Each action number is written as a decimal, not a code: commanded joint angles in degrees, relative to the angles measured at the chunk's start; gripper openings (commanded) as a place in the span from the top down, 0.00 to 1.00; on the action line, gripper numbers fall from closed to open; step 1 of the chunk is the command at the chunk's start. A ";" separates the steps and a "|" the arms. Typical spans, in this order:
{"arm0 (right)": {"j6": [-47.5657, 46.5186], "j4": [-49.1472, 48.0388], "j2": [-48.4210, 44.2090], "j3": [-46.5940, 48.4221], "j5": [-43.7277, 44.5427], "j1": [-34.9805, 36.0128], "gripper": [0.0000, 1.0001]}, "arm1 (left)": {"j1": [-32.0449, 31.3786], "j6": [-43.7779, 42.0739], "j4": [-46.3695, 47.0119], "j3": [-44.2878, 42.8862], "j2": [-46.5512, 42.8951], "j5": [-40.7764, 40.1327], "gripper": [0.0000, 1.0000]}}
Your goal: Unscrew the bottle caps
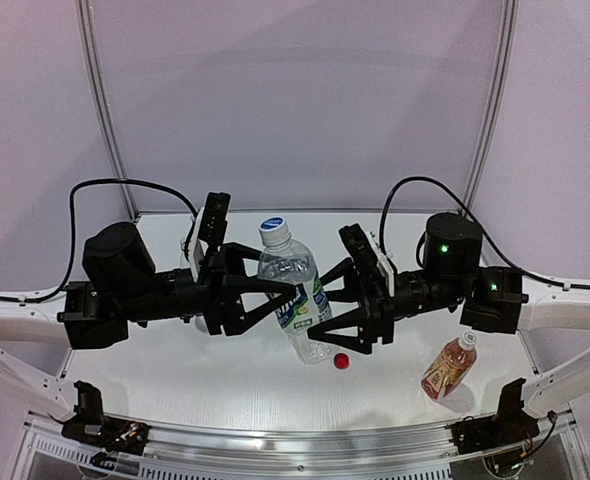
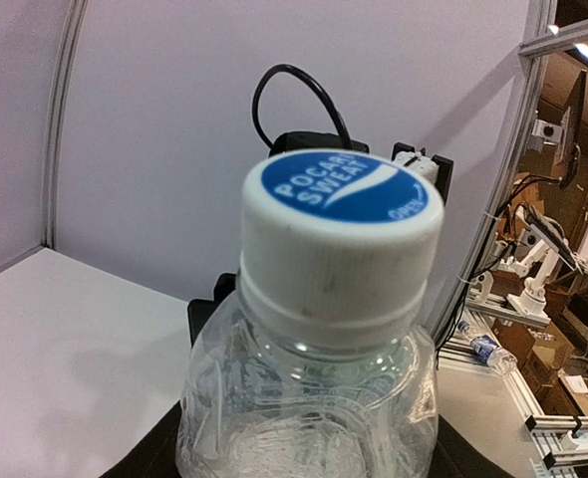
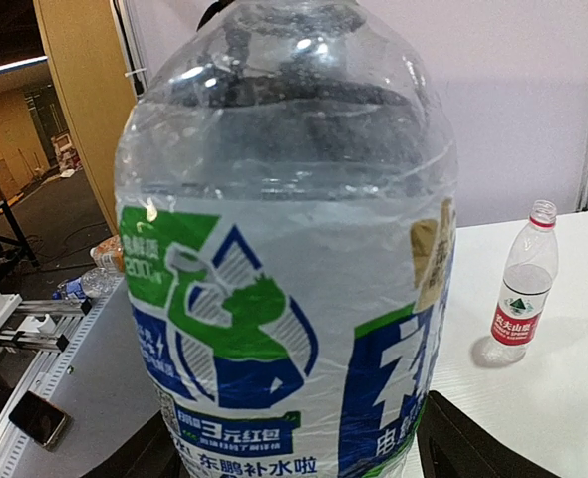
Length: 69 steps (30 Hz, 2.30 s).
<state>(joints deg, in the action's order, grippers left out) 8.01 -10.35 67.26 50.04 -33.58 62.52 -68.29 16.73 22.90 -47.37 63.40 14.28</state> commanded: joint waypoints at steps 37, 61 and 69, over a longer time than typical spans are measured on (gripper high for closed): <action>1.68 -6.60 -6.07 -11.80 20.39 0.35 0.70 | 4.89 -14.51 -16.04 5.48 -14.80 -12.34 0.01; 10.38 -18.47 -2.97 -17.17 16.84 1.82 0.99 | 8.47 -5.45 -16.79 -8.33 -2.20 -4.48 0.20; 10.10 -17.34 -2.87 -16.48 16.27 1.95 1.00 | 9.57 -6.24 -18.75 -13.82 2.79 1.65 0.30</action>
<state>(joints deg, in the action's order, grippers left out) 17.91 -28.58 64.75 32.69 -16.69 63.75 -59.20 10.68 6.46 -58.26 64.07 12.64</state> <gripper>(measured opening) 0.527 0.708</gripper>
